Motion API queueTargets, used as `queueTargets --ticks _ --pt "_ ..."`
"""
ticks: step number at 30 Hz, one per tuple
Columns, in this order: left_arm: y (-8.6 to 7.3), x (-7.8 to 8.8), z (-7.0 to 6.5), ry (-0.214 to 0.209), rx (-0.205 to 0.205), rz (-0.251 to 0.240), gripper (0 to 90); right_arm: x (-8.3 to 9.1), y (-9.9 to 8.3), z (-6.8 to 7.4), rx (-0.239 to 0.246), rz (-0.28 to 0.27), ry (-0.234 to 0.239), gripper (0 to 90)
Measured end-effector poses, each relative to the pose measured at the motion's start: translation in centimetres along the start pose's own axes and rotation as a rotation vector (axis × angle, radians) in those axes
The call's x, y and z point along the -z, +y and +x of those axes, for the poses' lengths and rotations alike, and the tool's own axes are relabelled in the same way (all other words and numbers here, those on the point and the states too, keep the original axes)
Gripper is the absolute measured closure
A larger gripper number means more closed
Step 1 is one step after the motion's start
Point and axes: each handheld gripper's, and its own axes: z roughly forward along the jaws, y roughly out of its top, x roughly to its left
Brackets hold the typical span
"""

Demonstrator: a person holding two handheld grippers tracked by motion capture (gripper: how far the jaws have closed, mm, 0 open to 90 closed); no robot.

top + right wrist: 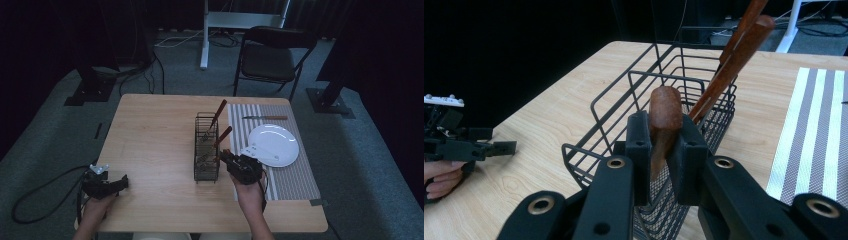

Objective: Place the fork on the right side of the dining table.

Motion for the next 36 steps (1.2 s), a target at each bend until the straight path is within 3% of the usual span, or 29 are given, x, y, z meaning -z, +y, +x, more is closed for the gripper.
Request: queueTargets --ticks 4,11,24,25,31,36 --pt "0.0 0.0 0.0 0.000 0.000 0.000 0.2 0.2 0.3 0.3 0.011 -0.007 0.002 81.0" --pt "0.0 0.0 0.0 0.000 0.000 0.000 0.3 2.3 2.0 1.0 0.046 -0.060 0.005 81.1" --pt "0.0 0.0 0.0 0.000 0.000 0.000 0.2 8.9 5.4 1.6 0.099 -0.194 -0.026 81.0" --pt "0.0 0.0 0.0 0.000 0.000 -0.001 0.3 10.2 5.7 1.3 0.100 -0.211 -0.040 81.0" --pt "0.0 0.0 0.0 0.000 0.000 -0.002 0.3 12.2 5.3 0.2 0.076 -0.226 -0.087 81.0" --pt "0.0 0.0 0.0 0.000 0.000 0.000 0.2 13.0 2.6 -2.3 0.014 -0.191 -0.146 81.0"
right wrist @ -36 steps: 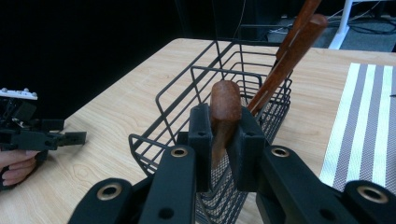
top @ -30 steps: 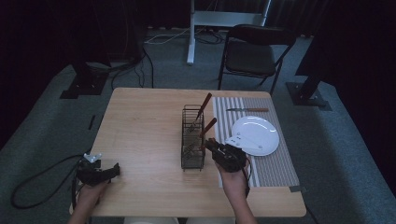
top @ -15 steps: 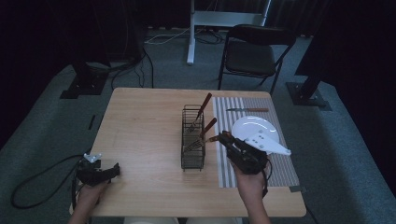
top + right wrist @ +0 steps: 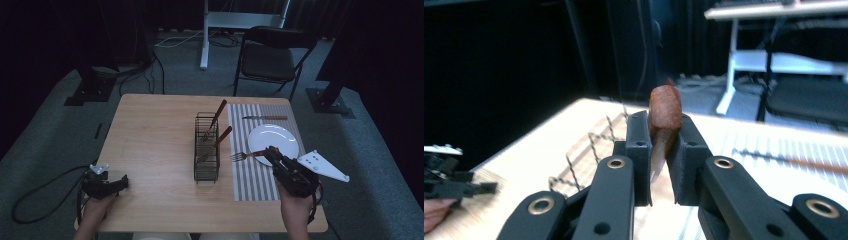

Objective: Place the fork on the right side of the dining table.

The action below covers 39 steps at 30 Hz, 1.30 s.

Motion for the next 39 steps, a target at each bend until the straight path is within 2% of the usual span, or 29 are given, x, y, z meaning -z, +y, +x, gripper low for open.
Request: queueTargets --ticks 4,7,11,21,27,34,36,39 --pt "0.0 0.0 0.0 0.000 0.000 0.000 0.2 0.0 -2.9 -2.2 -0.081 0.051 -0.048 81.0" --pt "0.0 0.0 0.0 0.000 0.000 0.000 0.2 -0.1 -4.7 -3.7 -0.126 0.091 -0.074 81.0" --pt "0.0 0.0 0.0 0.000 0.000 0.000 0.3 -0.1 -6.2 -5.1 -0.166 0.130 -0.090 81.0" --pt "0.0 0.0 0.0 0.000 0.000 0.000 0.2 0.4 -7.6 -6.7 -0.216 0.176 -0.104 81.0" --pt "0.0 0.0 0.0 0.000 0.002 -0.001 0.2 0.2 -8.1 -7.5 -0.217 0.210 -0.110 81.0" --pt "-0.1 0.0 0.0 0.004 0.004 -0.002 0.2 0.5 -8.9 -8.9 -0.280 0.198 -0.091 80.7" --pt "0.0 0.0 0.0 0.004 0.004 -0.002 0.2 0.7 -9.4 -9.8 -0.320 0.194 -0.086 80.1" --pt "0.0 0.0 0.0 0.004 0.004 -0.002 0.2 0.8 -10.0 -10.8 -0.350 0.192 -0.086 78.9"
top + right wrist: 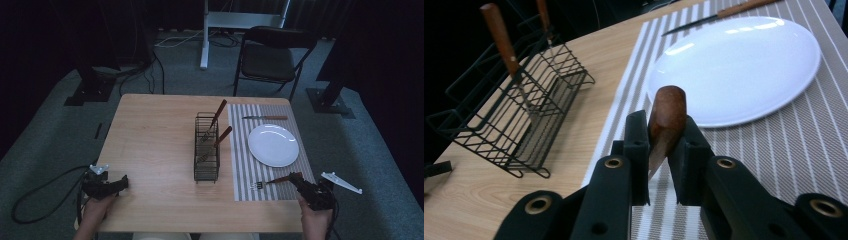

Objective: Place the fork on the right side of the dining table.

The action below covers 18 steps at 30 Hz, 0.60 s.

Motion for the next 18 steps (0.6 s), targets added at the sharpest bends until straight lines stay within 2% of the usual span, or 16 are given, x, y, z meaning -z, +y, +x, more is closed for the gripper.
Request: queueTargets --ticks 6,7,8,18 --pt "0.0 0.0 0.0 0.000 0.000 0.000 0.2 -0.5 -0.6 -2.6 -0.040 0.019 -0.011 73.4" --pt "0.0 0.0 0.0 0.000 0.000 0.000 0.2 -0.5 -0.6 -2.6 -0.040 0.019 -0.011 73.4" --pt "0.0 0.0 0.0 0.000 0.000 -0.001 0.3 -0.7 -0.9 -3.6 -0.046 0.028 -0.021 70.7" --pt "0.0 0.0 0.0 0.000 0.000 0.000 0.3 -1.9 -2.5 -6.9 -0.082 0.055 -0.053 56.5"
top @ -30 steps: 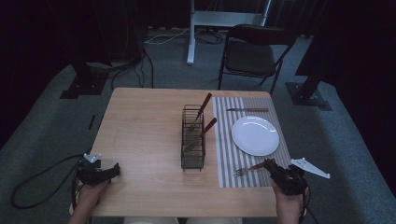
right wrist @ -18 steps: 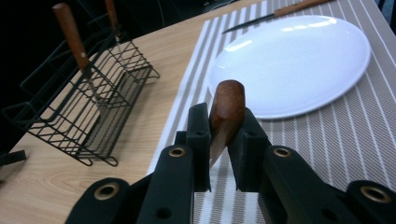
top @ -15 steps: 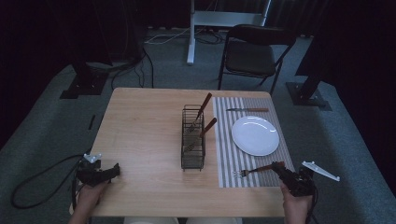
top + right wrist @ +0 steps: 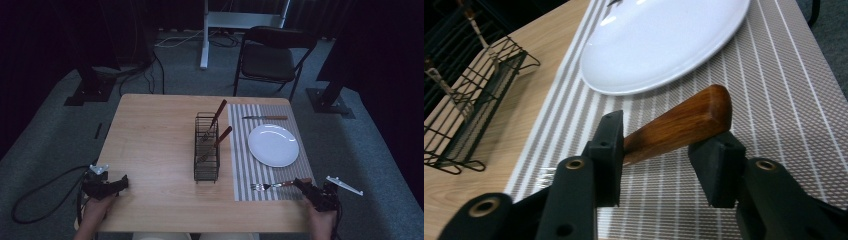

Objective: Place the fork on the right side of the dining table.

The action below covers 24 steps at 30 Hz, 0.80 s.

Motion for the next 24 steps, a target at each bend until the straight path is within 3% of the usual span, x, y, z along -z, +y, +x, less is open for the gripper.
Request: queueTargets --ticks 5,6,9,14,18,24 --pt "0.0 0.0 0.0 -0.001 0.000 0.000 0.3 -0.8 -0.1 -0.9 0.004 0.025 -0.022 54.8" --pt "0.0 0.0 0.0 0.000 0.000 0.000 0.2 -1.3 -0.3 -1.1 0.024 0.055 -0.063 54.5" --pt "0.0 0.0 0.0 -0.001 0.000 0.000 0.3 -1.8 -0.6 -1.5 0.021 0.070 -0.074 51.4" --pt "0.0 0.0 0.0 0.000 0.000 0.000 0.2 -1.8 -1.1 -1.4 0.027 0.076 -0.110 47.7" --pt "0.0 0.0 0.0 0.000 0.000 0.000 0.2 -1.7 -1.6 -1.1 0.060 0.079 -0.151 40.8" --pt "0.0 0.0 0.0 0.000 0.000 0.000 0.2 -1.5 -2.1 -0.5 0.087 0.068 -0.162 29.1"
